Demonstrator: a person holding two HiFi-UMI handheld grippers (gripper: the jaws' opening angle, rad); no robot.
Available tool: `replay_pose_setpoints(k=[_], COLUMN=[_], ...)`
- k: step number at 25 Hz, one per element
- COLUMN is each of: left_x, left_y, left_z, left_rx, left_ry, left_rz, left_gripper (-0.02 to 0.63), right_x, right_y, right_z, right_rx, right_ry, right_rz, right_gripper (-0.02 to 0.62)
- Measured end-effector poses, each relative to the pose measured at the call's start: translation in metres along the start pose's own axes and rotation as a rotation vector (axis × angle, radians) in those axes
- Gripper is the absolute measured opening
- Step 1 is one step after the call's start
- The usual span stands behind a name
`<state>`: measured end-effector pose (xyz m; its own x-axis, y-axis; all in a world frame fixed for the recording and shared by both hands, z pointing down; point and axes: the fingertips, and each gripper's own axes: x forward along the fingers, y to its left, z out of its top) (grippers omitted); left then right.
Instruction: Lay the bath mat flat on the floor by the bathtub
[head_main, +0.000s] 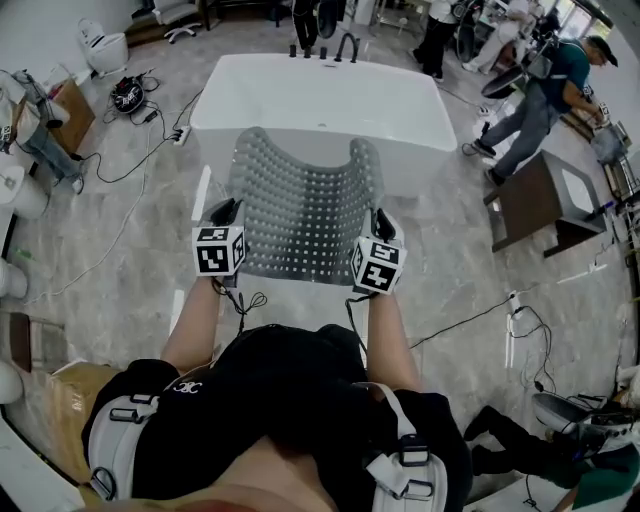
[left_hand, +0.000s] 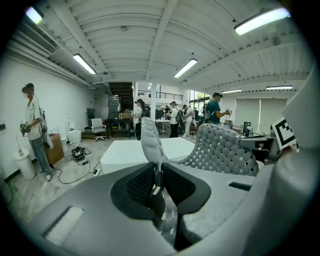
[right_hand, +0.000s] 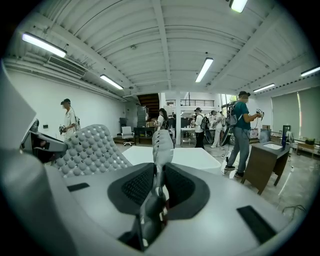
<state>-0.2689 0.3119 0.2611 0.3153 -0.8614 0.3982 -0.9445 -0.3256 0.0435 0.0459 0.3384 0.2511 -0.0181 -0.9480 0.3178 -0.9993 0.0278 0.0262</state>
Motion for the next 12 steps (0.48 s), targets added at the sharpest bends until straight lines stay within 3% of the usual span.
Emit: replay_pose_setpoints(k=[12], left_x=[0.037], left_y=[0.032], left_z=[0.009], left_rx=[0.0], left_ry=[0.003], left_rz=[0.01], left_gripper=[0.055], right_x=[0.04], right_y=[0.003], right_z=[0.004], right_rx=[0.006], right_ry=[-0.006], right_rz=[-0.009], right_gripper=[0.071])
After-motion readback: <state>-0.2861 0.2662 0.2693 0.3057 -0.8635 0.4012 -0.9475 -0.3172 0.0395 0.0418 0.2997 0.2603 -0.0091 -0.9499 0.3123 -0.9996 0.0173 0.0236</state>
